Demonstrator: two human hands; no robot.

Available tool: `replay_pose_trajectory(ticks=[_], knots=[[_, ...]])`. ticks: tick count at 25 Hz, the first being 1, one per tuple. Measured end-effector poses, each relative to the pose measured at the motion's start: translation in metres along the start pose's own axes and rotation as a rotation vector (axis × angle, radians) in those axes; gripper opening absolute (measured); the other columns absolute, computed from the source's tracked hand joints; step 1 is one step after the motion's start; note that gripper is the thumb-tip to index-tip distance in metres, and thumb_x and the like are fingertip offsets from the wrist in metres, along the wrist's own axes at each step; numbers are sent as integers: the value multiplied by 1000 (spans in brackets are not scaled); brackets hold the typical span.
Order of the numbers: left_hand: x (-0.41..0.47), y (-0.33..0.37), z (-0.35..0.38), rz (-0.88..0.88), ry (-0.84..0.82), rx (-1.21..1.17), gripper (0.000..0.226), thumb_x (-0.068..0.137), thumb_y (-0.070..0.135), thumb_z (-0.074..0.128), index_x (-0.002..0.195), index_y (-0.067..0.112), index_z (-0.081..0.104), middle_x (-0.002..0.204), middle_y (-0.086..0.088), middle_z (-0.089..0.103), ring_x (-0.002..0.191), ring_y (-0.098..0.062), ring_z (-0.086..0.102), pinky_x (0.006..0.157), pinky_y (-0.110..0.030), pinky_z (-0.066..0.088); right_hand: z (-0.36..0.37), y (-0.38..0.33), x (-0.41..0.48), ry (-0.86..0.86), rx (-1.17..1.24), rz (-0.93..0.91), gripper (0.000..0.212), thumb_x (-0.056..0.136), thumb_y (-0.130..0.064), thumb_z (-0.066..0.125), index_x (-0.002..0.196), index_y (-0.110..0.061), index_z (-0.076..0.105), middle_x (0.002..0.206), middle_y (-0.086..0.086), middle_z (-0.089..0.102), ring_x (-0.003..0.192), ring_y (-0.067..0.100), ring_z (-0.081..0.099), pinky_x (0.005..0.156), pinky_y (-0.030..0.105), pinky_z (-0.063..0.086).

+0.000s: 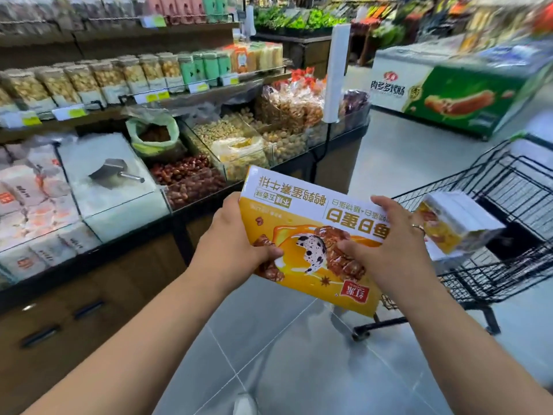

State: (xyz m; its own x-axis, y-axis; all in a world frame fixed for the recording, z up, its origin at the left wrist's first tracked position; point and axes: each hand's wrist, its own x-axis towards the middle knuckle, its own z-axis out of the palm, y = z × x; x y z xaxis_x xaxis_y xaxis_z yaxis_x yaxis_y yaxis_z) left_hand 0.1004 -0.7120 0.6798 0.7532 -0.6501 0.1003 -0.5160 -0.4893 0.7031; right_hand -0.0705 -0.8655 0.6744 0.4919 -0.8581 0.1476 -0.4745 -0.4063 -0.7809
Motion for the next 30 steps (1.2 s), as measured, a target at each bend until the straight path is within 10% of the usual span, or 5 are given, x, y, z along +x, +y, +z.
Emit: replay_pose_trajectory(ticks=[8,12,21,30], knots=[[168,18,59,219,-225,3,106,62,40,88,142,24,20,138,-1,38,121,-23,47,100,-41,42,11,10,103,235,56,195,72,66,-21,87,121,-40,45,95,-20,42,89,9,53,82,31,51],[225,37,99,316,-338,-4,100,63,39,88,138,23,25,135,1,42,116,-22,50,93,-34,41,3,27,141,303,58,318,70,67,-16,86,120,-37,46,86,-24,46,72,-6,49,55,12,36],[331,119,242,435,-478,0,110,72,45,80,138,59,-8,127,1,52,105,-26,60,89,-39,46,-45,122,244,382,-14,443,68,69,-11,85,123,-28,49,83,-18,37,72,-7,44,76,22,41],[419,185,365,458,-603,43,70,69,34,84,111,37,28,106,5,54,88,-16,56,75,-31,46,-77,236,342,372,-28,560,60,64,-15,87,106,-35,48,115,2,45,72,4,57,55,9,42]])
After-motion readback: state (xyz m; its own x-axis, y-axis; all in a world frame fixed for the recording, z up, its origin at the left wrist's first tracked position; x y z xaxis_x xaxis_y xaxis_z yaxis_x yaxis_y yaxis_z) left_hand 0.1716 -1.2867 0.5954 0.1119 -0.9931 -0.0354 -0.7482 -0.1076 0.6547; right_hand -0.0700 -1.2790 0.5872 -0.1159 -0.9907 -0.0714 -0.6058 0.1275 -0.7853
